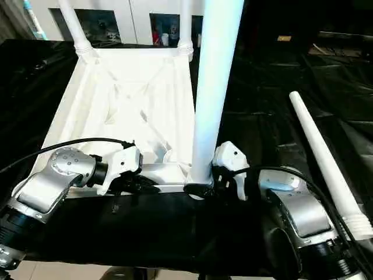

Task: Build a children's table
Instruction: Rotate leg to tighten

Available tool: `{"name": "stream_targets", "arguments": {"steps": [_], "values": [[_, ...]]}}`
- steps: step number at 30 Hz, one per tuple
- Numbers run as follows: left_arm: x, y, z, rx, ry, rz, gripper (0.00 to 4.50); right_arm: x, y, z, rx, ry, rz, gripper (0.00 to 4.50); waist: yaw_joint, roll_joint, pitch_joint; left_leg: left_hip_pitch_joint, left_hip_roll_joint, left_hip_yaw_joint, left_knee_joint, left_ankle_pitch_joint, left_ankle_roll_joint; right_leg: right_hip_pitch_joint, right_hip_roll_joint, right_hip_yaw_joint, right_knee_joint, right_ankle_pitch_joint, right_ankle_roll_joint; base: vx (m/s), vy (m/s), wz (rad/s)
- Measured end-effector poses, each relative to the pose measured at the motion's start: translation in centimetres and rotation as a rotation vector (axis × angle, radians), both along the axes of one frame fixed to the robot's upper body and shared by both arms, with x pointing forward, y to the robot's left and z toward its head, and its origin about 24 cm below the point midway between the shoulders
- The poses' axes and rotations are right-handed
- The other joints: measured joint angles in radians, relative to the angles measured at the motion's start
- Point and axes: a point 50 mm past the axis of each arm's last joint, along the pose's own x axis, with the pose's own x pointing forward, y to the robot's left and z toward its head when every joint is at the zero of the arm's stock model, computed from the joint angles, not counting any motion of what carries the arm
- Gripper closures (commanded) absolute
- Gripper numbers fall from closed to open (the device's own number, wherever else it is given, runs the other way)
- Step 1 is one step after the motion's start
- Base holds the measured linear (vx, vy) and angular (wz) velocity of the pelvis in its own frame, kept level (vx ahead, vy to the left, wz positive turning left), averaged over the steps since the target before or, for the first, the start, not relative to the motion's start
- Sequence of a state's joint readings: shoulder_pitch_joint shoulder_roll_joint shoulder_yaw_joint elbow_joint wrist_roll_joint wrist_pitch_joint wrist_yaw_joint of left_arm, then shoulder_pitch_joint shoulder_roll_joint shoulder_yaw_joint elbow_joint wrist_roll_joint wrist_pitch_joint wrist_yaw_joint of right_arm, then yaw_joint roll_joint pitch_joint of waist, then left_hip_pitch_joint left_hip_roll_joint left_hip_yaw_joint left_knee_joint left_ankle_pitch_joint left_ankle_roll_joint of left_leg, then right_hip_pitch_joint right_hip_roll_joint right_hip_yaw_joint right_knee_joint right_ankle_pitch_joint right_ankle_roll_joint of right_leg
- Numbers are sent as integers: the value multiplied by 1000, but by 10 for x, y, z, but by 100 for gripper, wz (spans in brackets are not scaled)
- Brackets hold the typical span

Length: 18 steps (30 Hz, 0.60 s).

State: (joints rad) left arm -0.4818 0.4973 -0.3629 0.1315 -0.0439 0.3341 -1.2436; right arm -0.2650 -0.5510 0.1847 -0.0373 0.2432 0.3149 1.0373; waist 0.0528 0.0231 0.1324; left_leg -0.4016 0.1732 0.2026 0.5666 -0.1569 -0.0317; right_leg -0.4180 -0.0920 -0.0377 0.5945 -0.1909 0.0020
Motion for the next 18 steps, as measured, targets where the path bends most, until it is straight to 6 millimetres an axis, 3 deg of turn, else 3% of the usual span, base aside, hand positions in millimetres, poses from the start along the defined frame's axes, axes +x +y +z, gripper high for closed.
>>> {"name": "stream_targets", "arguments": {"steps": [6,9,12,18], "values": [[0,1,0,1,7,7,450,1,2,-2,11,2,-14,179,-1,0,0,0,0,0,0,0,0,0,0,0,1,0,0,0,0,0],[3,2,-1,-8,12,44,450,6,6,-7,56,2,-92,180,-14,-2,0,1,1,0,2,0,-1,1,0,0,3,0,0,0,0,0],[11,-5,-2,-19,7,110,450,14,6,-12,114,-1,-246,180,-23,-3,0,4,1,0,3,-3,-6,2,0,0,2,3,-4,0,0,0],[30,-29,-3,-26,-39,248,450,33,19,-20,201,-23,-615,180,-22,-6,2,16,0,-1,-4,0,-11,6,0,0,-1,-2,3,0,0,0]]}}
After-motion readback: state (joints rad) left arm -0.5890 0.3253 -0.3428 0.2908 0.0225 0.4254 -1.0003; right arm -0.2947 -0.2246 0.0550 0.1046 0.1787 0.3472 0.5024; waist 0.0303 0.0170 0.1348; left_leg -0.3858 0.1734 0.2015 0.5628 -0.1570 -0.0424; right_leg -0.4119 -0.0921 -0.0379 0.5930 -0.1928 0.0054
